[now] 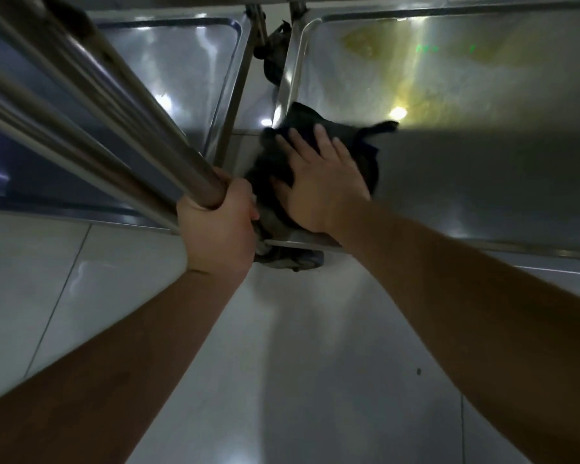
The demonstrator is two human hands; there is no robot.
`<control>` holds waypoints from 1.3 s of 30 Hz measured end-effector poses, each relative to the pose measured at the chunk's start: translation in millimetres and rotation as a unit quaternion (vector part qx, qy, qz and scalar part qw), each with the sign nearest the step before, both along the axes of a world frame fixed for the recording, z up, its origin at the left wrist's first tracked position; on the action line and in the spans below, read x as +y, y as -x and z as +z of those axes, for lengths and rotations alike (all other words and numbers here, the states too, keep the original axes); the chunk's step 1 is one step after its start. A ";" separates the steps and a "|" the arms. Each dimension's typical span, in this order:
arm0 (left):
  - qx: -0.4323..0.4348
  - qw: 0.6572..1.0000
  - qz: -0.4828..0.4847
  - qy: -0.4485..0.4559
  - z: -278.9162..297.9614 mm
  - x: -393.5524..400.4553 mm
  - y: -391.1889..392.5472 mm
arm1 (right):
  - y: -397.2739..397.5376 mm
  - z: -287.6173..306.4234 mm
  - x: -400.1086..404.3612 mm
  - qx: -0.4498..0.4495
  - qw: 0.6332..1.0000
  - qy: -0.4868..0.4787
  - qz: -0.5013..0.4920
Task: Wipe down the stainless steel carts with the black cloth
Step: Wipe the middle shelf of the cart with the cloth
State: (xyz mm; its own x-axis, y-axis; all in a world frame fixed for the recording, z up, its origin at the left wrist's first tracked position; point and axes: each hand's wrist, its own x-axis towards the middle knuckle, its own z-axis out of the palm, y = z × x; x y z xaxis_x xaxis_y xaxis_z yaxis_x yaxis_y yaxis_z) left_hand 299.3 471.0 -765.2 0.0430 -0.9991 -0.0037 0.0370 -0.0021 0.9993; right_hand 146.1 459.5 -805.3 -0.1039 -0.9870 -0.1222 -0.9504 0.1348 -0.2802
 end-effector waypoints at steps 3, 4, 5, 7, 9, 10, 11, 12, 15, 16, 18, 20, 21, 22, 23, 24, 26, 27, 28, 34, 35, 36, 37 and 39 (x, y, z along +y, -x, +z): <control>-0.010 1.000 -0.008 0.000 1.0 -0.7 -2.2 | 7.4 7.0 -61.0 -0.011 1.000 -0.010 0.010; -0.019 1.000 -0.007 -0.002 1.0 -0.8 -3.0 | 17.9 9.6 -74.5 -0.014 1.000 -0.027 0.001; -0.027 1.000 -0.009 -0.002 1.1 -1.0 -3.3 | 26.6 12.1 -82.3 -0.018 0.999 -0.042 -0.006; -0.034 0.999 -0.015 0.002 0.8 -1.3 -4.3 | 29.2 13.2 -79.1 -0.023 0.999 -0.047 -0.007; -0.023 1.000 -0.018 0.001 -0.3 -2.2 -4.6 | 17.0 10.4 -50.9 -0.013 0.999 -0.023 0.020; -0.016 1.000 -0.020 0.001 -0.9 -2.1 -4.2 | 10.5 9.1 -28.6 -0.016 0.999 -0.013 0.049; -0.011 1.000 -0.021 0.003 -1.3 -2.2 -3.8 | 5.7 7.6 -5.0 -0.029 0.996 -0.007 0.087; -0.005 1.000 -0.019 0.005 -1.6 -2.7 -3.2 | 3.0 5.4 17.1 -0.047 0.991 -0.004 0.125; 0.005 1.000 -0.018 0.006 -1.3 -1.8 -1.9 | 15.8 -0.5 39.4 -0.060 0.982 -0.014 0.181; -0.004 1.000 -0.017 0.010 -1.1 -1.2 -1.7 | 25.1 -1.6 28.2 -0.035 0.983 -0.013 0.179; -0.013 1.000 -0.016 0.009 -0.6 -1.0 -1.6 | 42.9 -1.3 -12.1 0.010 0.992 -0.006 0.125; -0.016 1.000 -0.014 0.006 0.2 -1.7 -2.2 | 57.8 3.1 -61.2 0.002 1.000 -0.009 0.024; -0.018 1.000 -0.013 0.006 0.2 -1.7 -2.2 | 60.1 4.3 -81.2 -0.010 1.000 -0.020 -0.022; -0.018 1.000 -0.012 0.005 0.0 -2.1 -1.7 | 58.2 3.7 -94.7 -0.020 0.998 -0.033 -0.058; -0.016 1.000 -0.011 0.002 -0.6 -2.2 -1.2 | 53.5 1.5 -101.7 -0.021 0.995 -0.047 -0.080; -0.013 1.000 -0.010 -0.002 -0.8 -1.6 -0.6 | 47.7 -0.2 -102.1 -0.018 0.995 -0.055 -0.085; -0.008 1.000 -0.010 -0.007 0.8 -0.3 0.6 | 35.7 0.0 -86.5 -0.012 0.998 -0.042 -0.043; -0.008 1.000 -0.010 -0.006 2.0 -0.3 0.8 | 30.2 0.8 -72.5 -0.016 0.999 -0.032 -0.011; -0.009 1.000 -0.013 -0.006 3.2 -0.4 0.2 | 25.2 0.9 -57.3 -0.021 0.999 -0.026 0.021; -0.028 0.999 -0.033 -0.012 3.2 -1.2 -5.8 | -16.5 -3.5 22.3 -0.039 0.993 -0.006 0.113; -0.026 0.999 -0.033 -0.013 4.7 -0.8 -5.8 | -17.5 -3.3 29.2 -0.044 0.994 -0.007 0.103; -0.027 0.999 -0.031 -0.013 5.5 -0.6 -5.6 | -15.4 -3.1 35.5 -0.046 0.995 -0.007 0.091; -0.033 0.999 -0.023 -0.015 5.3 -1.1 -5.8 | -11.0 -3.7 42.9 -0.045 0.996 -0.007 0.079; -0.052 0.998 -0.001 -0.024 6.2 -0.7 -3.9 | 7.6 -4.9 65.1 -0.033 0.998 -0.010 0.051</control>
State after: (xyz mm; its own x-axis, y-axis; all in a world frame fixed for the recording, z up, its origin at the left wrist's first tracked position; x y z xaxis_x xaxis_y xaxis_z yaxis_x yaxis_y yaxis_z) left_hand 303.2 470.3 -759.1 0.0438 -0.9979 -0.0470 -0.0666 -0.0498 0.9965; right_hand 138.5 524.6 -810.2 0.0053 -0.9895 -0.1444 -0.9388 0.0448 -0.3416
